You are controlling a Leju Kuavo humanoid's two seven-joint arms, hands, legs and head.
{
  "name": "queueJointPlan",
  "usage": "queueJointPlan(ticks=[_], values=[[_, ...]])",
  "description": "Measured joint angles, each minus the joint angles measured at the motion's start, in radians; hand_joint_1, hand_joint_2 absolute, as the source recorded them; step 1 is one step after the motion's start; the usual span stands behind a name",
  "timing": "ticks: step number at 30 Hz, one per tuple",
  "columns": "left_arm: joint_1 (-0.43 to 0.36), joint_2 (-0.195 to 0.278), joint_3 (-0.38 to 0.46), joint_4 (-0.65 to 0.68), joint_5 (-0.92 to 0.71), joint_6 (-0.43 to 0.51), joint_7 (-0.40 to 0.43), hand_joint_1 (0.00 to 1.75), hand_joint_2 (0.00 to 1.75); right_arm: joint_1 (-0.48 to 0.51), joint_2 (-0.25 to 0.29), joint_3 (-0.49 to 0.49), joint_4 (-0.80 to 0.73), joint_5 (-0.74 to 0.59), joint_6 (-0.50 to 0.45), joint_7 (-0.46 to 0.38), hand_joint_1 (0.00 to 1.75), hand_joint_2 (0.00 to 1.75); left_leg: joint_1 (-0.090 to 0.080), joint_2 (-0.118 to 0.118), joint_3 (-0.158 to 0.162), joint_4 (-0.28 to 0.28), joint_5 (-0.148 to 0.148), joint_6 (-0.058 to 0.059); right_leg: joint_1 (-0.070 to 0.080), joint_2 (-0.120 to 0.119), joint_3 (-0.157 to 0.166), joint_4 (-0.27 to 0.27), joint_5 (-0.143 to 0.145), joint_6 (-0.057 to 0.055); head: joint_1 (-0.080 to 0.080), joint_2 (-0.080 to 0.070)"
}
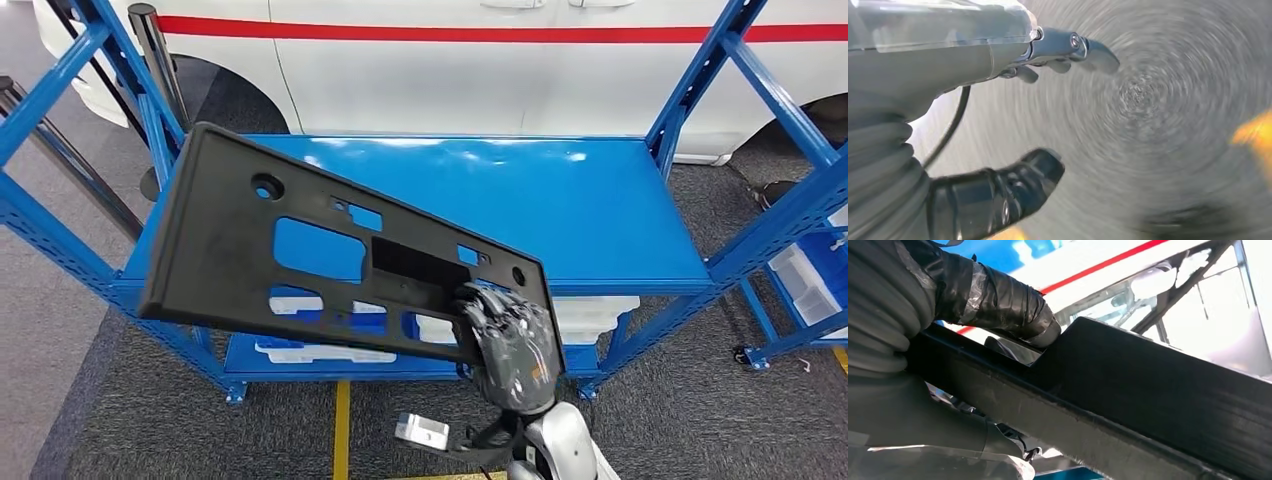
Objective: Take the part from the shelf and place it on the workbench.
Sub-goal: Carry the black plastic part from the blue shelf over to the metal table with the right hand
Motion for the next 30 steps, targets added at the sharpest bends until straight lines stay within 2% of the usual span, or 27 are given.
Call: queueJointPlan(ticks=[2, 3, 4, 6, 8, 9, 10, 12, 13, 14, 15, 16, 18, 19, 20, 22, 28, 29, 30], values=[[-0.004, 0.022, 0.132, 0.0, 0.23, 0.019, 0.003, 0.0, 1.75, 0.087, 0.022, -0.089, -0.076, -0.059, 0.0, -0.112, 1.75, 1.75, -0.002, -0.002, -0.005, 0.0, 0.005, -0.005, 0.007, 0.001, 0.088, -0.134, 0.045, -0.017, 0.0, 0.0], [-0.005, 0.032, 0.192, 0.0, 0.295, 0.02, 0.005, 0.0, 1.75, 0.114, 0.035, -0.125, -0.105, -0.084, 0.0, -0.152, 1.75, 1.75, -0.004, 0.0, -0.007, 0.001, 0.007, -0.008, 0.012, 0.001, 0.123, -0.195, 0.06, -0.023, -0.001, 0.0], [-0.006, 0.042, 0.237, -0.001, 0.319, 0.02, 0.006, 0.0, 1.75, 0.136, 0.046, -0.155, -0.128, -0.099, 0.0, -0.174, 1.75, 1.75, -0.005, 0.002, -0.008, 0.001, 0.01, -0.013, 0.016, 0.0, 0.144, -0.236, 0.069, -0.028, -0.001, 0.0], [-0.01, 0.057, 0.299, -0.002, 0.309, 0.02, 0.006, 0.0, 1.75, 0.173, 0.063, -0.204, -0.164, -0.112, -0.001, -0.188, 1.75, 1.75, -0.007, 0.005, -0.011, -0.001, 0.017, -0.024, 0.02, 0.0, 0.148, -0.254, 0.075, -0.034, -0.002, 0.0], [-0.014, 0.068, 0.343, -0.002, 0.296, 0.02, 0.006, 0.0, 1.75, 0.197, 0.075, -0.236, -0.187, -0.115, -0.001, -0.192, 1.75, 1.75, -0.007, 0.005, -0.015, 0.002, 0.013, -0.036, 0.015, -0.002, 0.144, -0.265, 0.089, -0.044, -0.001, 0.0], [-0.015, 0.07, 0.359, -0.002, 0.293, 0.022, 0.006, 0.0, 1.75, 0.204, 0.081, -0.245, -0.195, -0.116, -0.001, -0.196, 1.75, 1.75, -0.007, 0.005, -0.022, 0.019, -0.005, -0.041, 0.012, -0.003, 0.141, -0.271, 0.099, -0.052, -0.002, 0.0], [-0.015, 0.071, 0.371, -0.002, 0.292, 0.025, 0.005, 0.0, 1.75, 0.208, 0.089, -0.252, -0.201, -0.121, -0.001, -0.206, 1.75, 1.75, -0.006, 0.005, -0.037, 0.056, -0.038, -0.045, 0.009, -0.004, 0.136, -0.276, 0.108, -0.057, -0.002, 0.0], [-0.018, 0.067, 0.387, -0.001, 0.288, 0.031, -0.001, 0.0, 1.75, 0.217, 0.108, -0.265, -0.206, -0.141, -0.001, -0.24, 1.75, 1.75, -0.003, 0.005, -0.077, 0.176, -0.121, -0.053, 0.011, -0.004, 0.119, -0.274, 0.12, -0.063, -0.003, 0.0], [-0.018, 0.062, 0.392, -0.001, 0.281, 0.032, -0.013, 0.0, 1.75, 0.226, 0.12, -0.274, -0.209, -0.15, -0.001, -0.258, 1.75, 1.75, -0.001, 0.005, -0.093, 0.231, -0.15, -0.056, 0.012, -0.005, 0.109, -0.271, 0.125, -0.062, -0.003, 0.0], [-0.018, 0.054, 0.395, -0.001, 0.269, 0.034, -0.034, 0.0, 1.75, 0.238, 0.133, -0.284, -0.214, -0.151, -0.001, -0.272, 1.75, 1.75, 0.0, 0.005, -0.094, 0.259, -0.162, -0.059, 0.012, -0.005, 0.098, -0.267, 0.13, -0.061, -0.003, 0.0], [-0.017, 0.039, 0.396, -0.001, 0.254, 0.043, -0.062, 0.0, 1.75, 0.254, 0.149, -0.296, -0.223, -0.145, -0.001, -0.283, 1.75, 1.75, 0.001, 0.005, -0.076, 0.248, -0.156, -0.061, 0.011, -0.006, 0.088, -0.261, 0.134, -0.058, -0.003, 0.0], [-0.016, 0.018, 0.394, -0.001, 0.238, 0.06, -0.092, 0.0, 1.75, 0.273, 0.167, -0.309, -0.235, -0.135, -0.001, -0.292, 1.75, 1.75, 0.002, 0.005, -0.038, 0.2, -0.136, -0.062, 0.009, -0.007, 0.078, -0.255, 0.137, -0.055, -0.003, 0.0], [-0.015, -0.028, 0.385, -0.002, 0.209, 0.1, -0.134, 0.0, 1.75, 0.309, 0.199, -0.328, -0.265, -0.124, -0.001, -0.306, 1.75, 1.75, 0.001, 0.004, 0.051, 0.062, -0.098, -0.059, 0.006, -0.008, 0.061, -0.24, 0.143, -0.045, -0.004, 0.0], [-0.015, -0.048, 0.379, -0.001, 0.197, 0.112, -0.142, 0.0, 1.75, 0.322, 0.211, -0.335, -0.277, -0.124, -0.001, -0.311, 1.75, 1.75, 0.0, 0.003, 0.078, 0.016, -0.087, -0.053, 0.006, -0.008, 0.056, -0.234, 0.146, -0.04, -0.003, 0.0], [-0.013, -0.063, 0.372, -0.001, 0.185, 0.114, -0.143, 0.0, 1.75, 0.33, 0.22, -0.341, -0.287, -0.125, -0.001, -0.314, 1.75, 1.75, -0.001, 0.002, 0.087, -0.005, -0.083, -0.047, 0.007, -0.008, 0.054, -0.232, 0.15, -0.034, -0.003, 0.0], [-0.011, -0.087, 0.359, 0.0, 0.168, 0.106, -0.14, 0.0, 1.75, 0.339, 0.233, -0.352, -0.297, -0.127, -0.001, -0.317, 1.75, 1.75, -0.003, 0.001, 0.082, -0.004, -0.075, -0.033, 0.008, -0.006, 0.055, -0.236, 0.16, -0.023, -0.003, 0.0], [-0.011, -0.102, 0.348, 0.001, 0.158, 0.1, -0.137, 0.0, 1.75, 0.345, 0.24, -0.361, -0.302, -0.129, -0.001, -0.318, 1.75, 1.75, -0.002, 0.003, 0.077, -0.007, -0.063, -0.02, 0.008, -0.004, 0.054, -0.239, 0.165, -0.012, -0.003, 0.0], [-0.012, -0.105, 0.344, 0.001, 0.153, 0.098, -0.136, 0.0, 1.75, 0.347, 0.242, -0.365, -0.305, -0.131, -0.001, -0.318, 1.75, 1.75, 0.0, 0.005, 0.071, -0.008, -0.055, -0.013, 0.007, -0.003, 0.045, -0.214, 0.138, -0.008, -0.002, 0.0], [-0.012, -0.106, 0.336, 0.001, 0.145, 0.091, -0.134, 0.0, 1.75, 0.349, 0.244, -0.37, -0.307, -0.134, -0.001, -0.318, 1.75, 1.75, 0.0, 0.007, 0.06, -0.01, -0.043, -0.006, 0.004, -0.001, 0.022, -0.148, 0.086, -0.003, -0.002, 0.0]])
